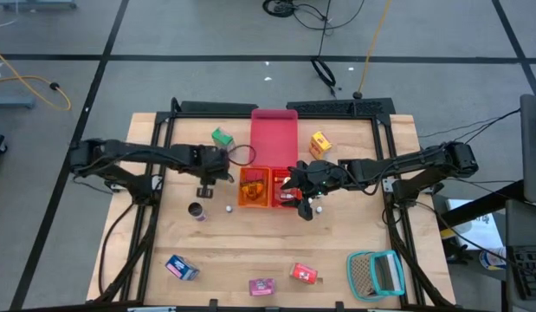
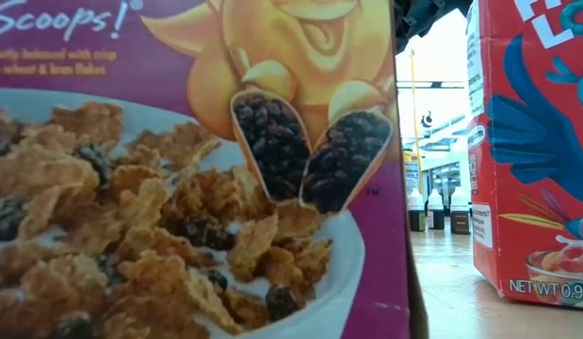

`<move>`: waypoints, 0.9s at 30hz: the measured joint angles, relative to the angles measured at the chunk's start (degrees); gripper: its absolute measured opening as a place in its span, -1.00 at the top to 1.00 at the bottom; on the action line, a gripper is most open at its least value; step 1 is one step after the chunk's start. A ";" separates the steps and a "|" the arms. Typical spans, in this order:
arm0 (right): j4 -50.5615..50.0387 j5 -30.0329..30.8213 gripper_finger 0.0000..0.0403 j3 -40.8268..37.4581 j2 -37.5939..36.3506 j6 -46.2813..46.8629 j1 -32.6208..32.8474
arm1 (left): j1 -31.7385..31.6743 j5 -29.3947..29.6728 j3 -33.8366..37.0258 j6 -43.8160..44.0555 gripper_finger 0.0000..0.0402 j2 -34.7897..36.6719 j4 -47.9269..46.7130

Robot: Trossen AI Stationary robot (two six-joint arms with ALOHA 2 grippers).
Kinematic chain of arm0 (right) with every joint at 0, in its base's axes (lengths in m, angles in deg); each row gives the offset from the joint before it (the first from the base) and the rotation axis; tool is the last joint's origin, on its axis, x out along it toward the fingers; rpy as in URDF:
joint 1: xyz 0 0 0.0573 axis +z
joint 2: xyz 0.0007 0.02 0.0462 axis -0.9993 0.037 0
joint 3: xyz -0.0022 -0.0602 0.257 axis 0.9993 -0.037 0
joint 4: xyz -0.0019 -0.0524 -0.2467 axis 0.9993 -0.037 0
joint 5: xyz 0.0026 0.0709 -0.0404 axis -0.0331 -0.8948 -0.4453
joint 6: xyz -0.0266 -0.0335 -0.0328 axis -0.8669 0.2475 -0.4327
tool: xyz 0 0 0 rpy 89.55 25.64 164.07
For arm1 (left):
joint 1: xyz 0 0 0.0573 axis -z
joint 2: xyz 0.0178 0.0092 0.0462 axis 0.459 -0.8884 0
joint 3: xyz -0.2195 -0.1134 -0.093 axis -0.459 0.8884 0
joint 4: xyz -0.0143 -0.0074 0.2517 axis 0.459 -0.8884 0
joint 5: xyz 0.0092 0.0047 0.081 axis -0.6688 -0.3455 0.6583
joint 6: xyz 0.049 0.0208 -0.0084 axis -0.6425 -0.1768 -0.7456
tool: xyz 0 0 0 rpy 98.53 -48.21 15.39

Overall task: Pick & Place Kitchen Items
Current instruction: Put the large black food coloring bottle into the red basket

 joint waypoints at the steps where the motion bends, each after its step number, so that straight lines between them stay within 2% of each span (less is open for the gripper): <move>1: 0.13 0.01 -0.26 0.00 0.00 -0.03 -0.05 | 0.36 0.46 0.00 1.27 0.56 1.35 -0.72; 7: 6.34 0.10 -0.26 0.02 0.00 -1.05 -0.45 | 3.89 1.81 -0.58 5.36 0.57 7.90 -2.60; 10: 8.98 0.07 -0.26 0.02 0.00 -1.67 -0.92 | 6.02 2.55 -4.11 8.85 0.61 8.78 -4.97; 13: 11.23 -0.02 -0.26 0.07 0.74 -2.27 -1.84 | 8.49 5.73 -9.54 10.58 0.59 8.62 -7.97; 18: 13.15 -0.05 -0.26 0.07 0.81 -4.70 -3.21 | 12.49 8.91 -18.98 10.57 0.57 6.03 -9.08; 24: 14.23 0.34 -0.26 2.09 0.83 -10.48 -3.42 | 15.86 12.43 -27.99 8.46 0.57 -0.92 -9.22; 27: 13.48 3.35 -0.26 3.36 1.65 -13.22 -3.35 | 16.93 14.51 -31.35 6.83 0.57 -5.26 -10.19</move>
